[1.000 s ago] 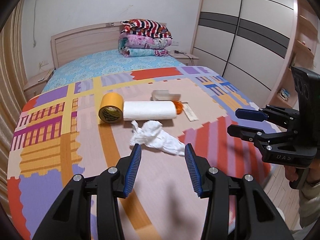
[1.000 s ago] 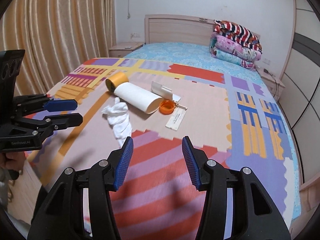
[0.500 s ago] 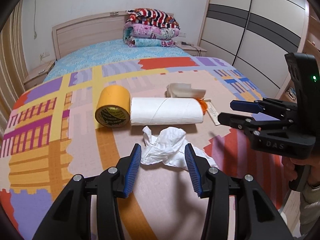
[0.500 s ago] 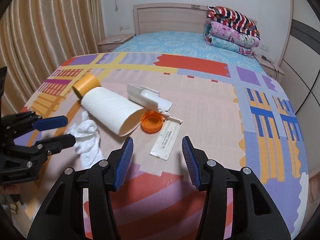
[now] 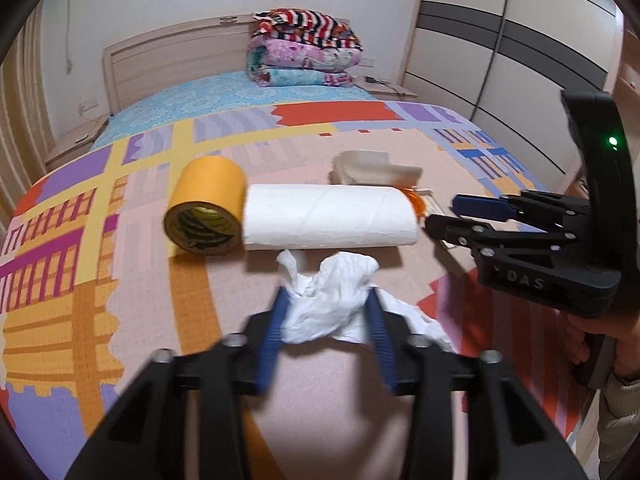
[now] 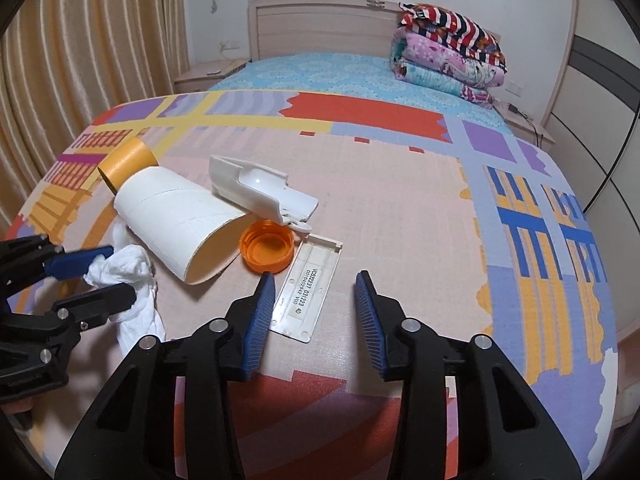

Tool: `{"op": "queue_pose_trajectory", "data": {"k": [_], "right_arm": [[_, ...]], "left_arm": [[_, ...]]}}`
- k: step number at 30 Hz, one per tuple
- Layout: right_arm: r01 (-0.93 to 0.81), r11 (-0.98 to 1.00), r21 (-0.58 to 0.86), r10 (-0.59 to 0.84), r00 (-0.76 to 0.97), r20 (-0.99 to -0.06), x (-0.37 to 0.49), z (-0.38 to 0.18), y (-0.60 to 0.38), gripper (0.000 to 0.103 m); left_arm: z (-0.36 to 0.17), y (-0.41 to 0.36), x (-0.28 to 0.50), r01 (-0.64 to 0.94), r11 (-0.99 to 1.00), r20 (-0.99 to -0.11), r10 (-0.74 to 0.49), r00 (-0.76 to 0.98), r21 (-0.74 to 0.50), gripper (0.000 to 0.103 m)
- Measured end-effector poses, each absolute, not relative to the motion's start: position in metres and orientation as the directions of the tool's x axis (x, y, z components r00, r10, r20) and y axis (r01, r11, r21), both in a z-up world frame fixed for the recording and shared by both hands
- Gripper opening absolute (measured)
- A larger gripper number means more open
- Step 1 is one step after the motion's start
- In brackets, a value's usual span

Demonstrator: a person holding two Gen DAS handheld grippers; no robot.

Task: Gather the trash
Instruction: 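Grasp the white tissue with the left tool while the right tool grasps the white card, then carry the tissue and card down into the black trash bag with both tools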

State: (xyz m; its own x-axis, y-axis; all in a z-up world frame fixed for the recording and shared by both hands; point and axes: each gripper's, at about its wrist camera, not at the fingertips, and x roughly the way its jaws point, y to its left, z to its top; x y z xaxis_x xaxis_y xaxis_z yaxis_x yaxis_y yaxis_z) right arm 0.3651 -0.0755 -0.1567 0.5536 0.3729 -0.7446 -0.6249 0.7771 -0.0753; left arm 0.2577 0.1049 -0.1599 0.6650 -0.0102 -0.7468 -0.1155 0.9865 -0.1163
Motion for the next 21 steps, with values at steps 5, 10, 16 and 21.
{"op": "queue_pose_trajectory", "data": {"k": [5,10,16,21], "right_arm": [[-0.63,0.775,-0.048,0.392,0.539,-0.746,0.368,-0.156,-0.082,0.023],[-0.635,0.772,-0.035,0.401,0.528,-0.748,0.363,-0.156,-0.085,0.023],[-0.637,0.77,-0.027,0.412,0.53,-0.741,0.354,-0.15,-0.092,0.023],[-0.652,0.756,-0.061,0.418,0.552,-0.721,0.338,-0.139,-0.095,0.023]], "left_arm": [[-0.158,0.104,0.254,-0.107,0.986,-0.744,-0.025,0.668,-0.129,0.014],[-0.153,0.103,0.247,-0.111,0.986,-0.738,-0.015,0.675,-0.122,0.01],[-0.143,0.1,0.232,-0.112,0.986,-0.726,-0.01,0.688,-0.12,0.01],[-0.13,0.093,0.216,-0.106,0.987,-0.709,-0.012,0.705,-0.121,0.01]]}}
